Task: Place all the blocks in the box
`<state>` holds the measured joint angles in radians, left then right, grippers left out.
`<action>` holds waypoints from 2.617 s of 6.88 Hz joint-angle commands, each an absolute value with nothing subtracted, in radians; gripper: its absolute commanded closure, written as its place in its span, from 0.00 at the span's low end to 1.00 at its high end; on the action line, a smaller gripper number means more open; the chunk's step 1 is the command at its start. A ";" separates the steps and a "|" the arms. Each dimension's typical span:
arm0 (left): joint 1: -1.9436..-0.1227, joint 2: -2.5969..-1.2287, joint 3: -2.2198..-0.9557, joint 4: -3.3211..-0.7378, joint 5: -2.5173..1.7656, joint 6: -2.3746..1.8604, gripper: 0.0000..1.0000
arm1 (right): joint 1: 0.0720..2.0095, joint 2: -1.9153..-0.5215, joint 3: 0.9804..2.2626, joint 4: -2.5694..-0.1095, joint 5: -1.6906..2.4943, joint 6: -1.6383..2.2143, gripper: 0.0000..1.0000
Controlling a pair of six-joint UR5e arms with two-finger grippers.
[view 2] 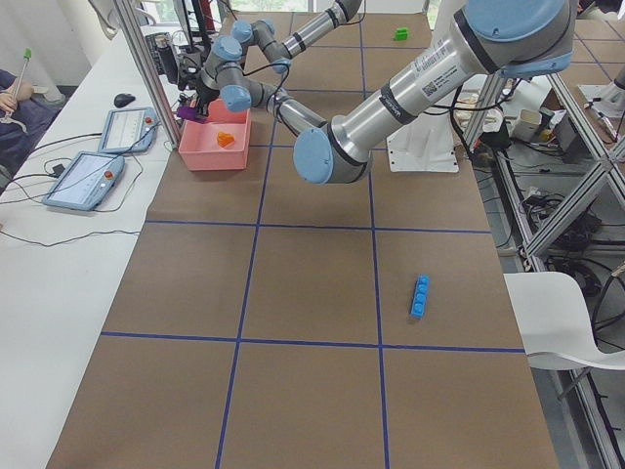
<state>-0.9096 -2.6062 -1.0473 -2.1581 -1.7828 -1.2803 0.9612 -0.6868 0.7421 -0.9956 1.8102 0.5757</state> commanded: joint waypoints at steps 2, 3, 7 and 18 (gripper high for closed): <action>-0.870 -2.606 -1.025 -2.157 -1.712 -1.281 0.01 | 1.001 -0.681 0.755 -0.997 1.906 0.588 1.00; -0.868 -2.608 -1.026 -2.158 -1.716 -1.295 0.00 | 1.040 -0.681 0.794 -1.005 1.972 0.586 1.00; -0.914 -2.603 -1.112 -2.011 -1.912 -1.290 0.00 | 1.094 -0.528 0.838 -1.151 2.154 0.702 1.00; -0.985 -1.511 -2.106 -1.652 -1.999 -0.635 0.00 | 0.860 -0.414 0.775 -1.051 1.882 0.919 0.01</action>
